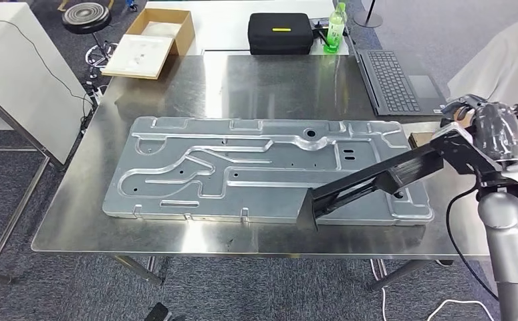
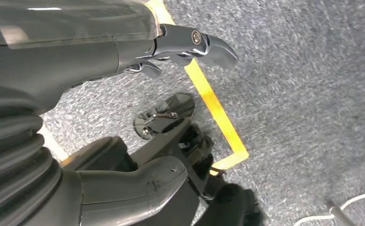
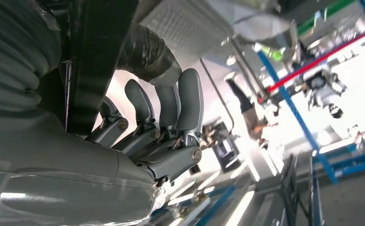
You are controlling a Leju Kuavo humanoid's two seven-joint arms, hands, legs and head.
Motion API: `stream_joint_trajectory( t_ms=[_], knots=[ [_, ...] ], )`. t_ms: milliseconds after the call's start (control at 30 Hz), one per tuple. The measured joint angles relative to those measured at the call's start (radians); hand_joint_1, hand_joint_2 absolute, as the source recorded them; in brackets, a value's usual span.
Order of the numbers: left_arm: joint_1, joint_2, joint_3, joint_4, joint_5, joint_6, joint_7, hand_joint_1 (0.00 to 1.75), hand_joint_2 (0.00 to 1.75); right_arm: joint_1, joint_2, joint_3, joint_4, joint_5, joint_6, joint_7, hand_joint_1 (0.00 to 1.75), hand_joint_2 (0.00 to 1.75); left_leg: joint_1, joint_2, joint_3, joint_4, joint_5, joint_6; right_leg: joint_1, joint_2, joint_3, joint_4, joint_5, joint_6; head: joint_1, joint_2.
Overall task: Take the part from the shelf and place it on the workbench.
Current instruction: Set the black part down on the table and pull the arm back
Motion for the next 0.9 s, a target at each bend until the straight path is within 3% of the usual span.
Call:
stream_joint_trajectory(
  t_ms=[67, 133, 200, 233, 333, 400, 500, 567, 600, 633, 700, 767, 833, 900],
  knots=[
    [0.000, 0.000, 0.000, 0.000, 0.000, -0.004, 0.000, 0.00, 1.75, -0.009, 0.000, 0.024, 0.027, 0.002, 0.019, -0.002, 1.75, 1.75, 0.002, -0.001, 0.000, 0.009, -0.007, 0.000, -0.006, 0.000, -0.040, 0.061, -0.002, 0.009, 0.000, 0.000],
    [0.000, 0.000, 0.000, 0.000, 0.000, -0.007, 0.001, 0.00, 1.75, -0.026, 0.000, 0.051, 0.056, 0.004, 0.035, -0.006, 1.75, 1.75, 0.006, -0.002, -0.001, 0.027, -0.020, -0.008, -0.015, -0.001, -0.018, -0.003, 0.060, 0.018, 0.000, 0.000],
    [-0.002, 0.001, 0.000, 0.000, 0.000, -0.009, 0.002, 0.00, 1.75, -0.042, 0.001, 0.067, 0.074, 0.004, 0.042, -0.010, 1.75, 1.75, 0.009, -0.004, -0.009, 0.053, -0.037, -0.020, -0.017, 0.000, 0.021, -0.091, 0.096, 0.022, 0.001, 0.000],
    [-0.003, 0.002, 0.000, 0.000, 0.000, -0.009, 0.002, 0.00, 1.75, -0.047, 0.001, 0.071, 0.080, 0.004, 0.043, -0.010, 1.75, 1.75, 0.008, -0.005, -0.014, 0.064, -0.043, -0.027, -0.016, 0.001, 0.030, -0.113, 0.098, 0.017, 0.002, 0.000],
    [-0.003, 0.004, 0.000, 0.000, 0.000, -0.011, 0.001, 0.00, 1.75, -0.055, 0.001, 0.082, 0.095, 0.000, 0.052, -0.019, 1.75, 1.75, 0.008, -0.006, -0.022, 0.072, -0.048, -0.038, -0.009, 0.004, 0.029, -0.115, 0.093, -0.005, 0.003, 0.000],
    [-0.003, 0.004, 0.000, 0.000, -0.001, -0.015, -0.001, 0.00, 1.75, -0.063, 0.001, 0.089, 0.103, -0.012, 0.068, -0.038, 1.75, 1.75, 0.011, -0.005, -0.032, 0.095, -0.067, -0.046, -0.009, 0.003, 0.029, -0.118, 0.095, -0.017, 0.003, 0.000],
    [-0.006, 0.004, 0.000, 0.000, -0.003, -0.020, -0.003, 0.00, 1.75, -0.077, 0.002, 0.105, 0.113, -0.022, 0.083, -0.062, 1.75, 1.75, 0.015, -0.003, -0.105, 0.251, -0.147, -0.057, -0.005, 0.002, 0.031, -0.121, 0.095, -0.027, 0.003, 0.000],
    [-0.004, 0.004, 0.000, 0.000, -0.004, -0.022, -0.003, 0.00, 1.75, -0.081, 0.004, 0.117, 0.120, -0.010, 0.072, -0.058, 1.75, 1.75, 0.014, -0.003, -0.149, 0.333, -0.165, -0.054, 0.001, 0.002, 0.031, -0.121, 0.094, -0.030, 0.003, 0.000],
    [-0.004, 0.004, 0.000, 0.000, -0.004, -0.021, -0.002, 0.00, 1.75, -0.082, 0.006, 0.122, 0.123, -0.001, 0.059, -0.048, 1.75, 1.75, 0.013, -0.003, -0.147, 0.324, -0.147, -0.049, 0.004, 0.002, 0.032, -0.121, 0.094, -0.031, 0.003, 0.000],
    [-0.003, 0.004, 0.000, 0.000, -0.006, -0.019, -0.001, 0.00, 1.75, -0.082, 0.009, 0.125, 0.126, 0.009, 0.043, -0.033, 1.75, 1.75, 0.010, -0.003, -0.128, 0.279, -0.115, -0.041, 0.006, 0.002, 0.034, -0.121, 0.093, -0.031, 0.003, 0.000],
    [-0.003, 0.005, 0.000, 0.000, -0.010, -0.013, 0.002, 0.00, 1.75, -0.084, 0.016, 0.128, 0.130, 0.022, 0.011, -0.003, 1.75, 1.75, 0.001, -0.003, -0.067, 0.149, -0.055, -0.024, 0.009, 0.002, 0.038, -0.123, 0.093, -0.032, 0.003, 0.000],
    [-0.004, 0.008, 0.000, 0.000, -0.013, -0.010, 0.003, 0.00, 1.75, -0.086, 0.021, 0.129, 0.135, 0.029, -0.005, 0.012, 1.75, 1.75, -0.007, -0.003, -0.033, 0.075, -0.037, -0.013, 0.007, 0.002, 0.039, -0.128, 0.095, -0.028, 0.003, 0.000],
    [-0.004, 0.010, 0.000, 0.000, -0.013, -0.009, 0.004, 0.00, 1.75, -0.086, 0.026, 0.131, 0.139, 0.032, -0.008, 0.017, 1.75, 1.75, -0.009, -0.003, -0.025, 0.055, -0.034, -0.007, 0.004, 0.002, 0.041, -0.137, 0.101, -0.018, 0.003, 0.000],
    [-0.004, 0.010, -0.001, 0.000, -0.013, -0.008, 0.004, 0.00, 1.75, -0.086, 0.029, 0.133, 0.141, 0.033, -0.009, 0.019, 0.87, 0.87, -0.005, -0.001, -0.010, 0.028, -0.019, -0.001, 0.003, 0.002, 0.040, -0.132, 0.094, -0.011, 0.003, 0.000]
  ],
)
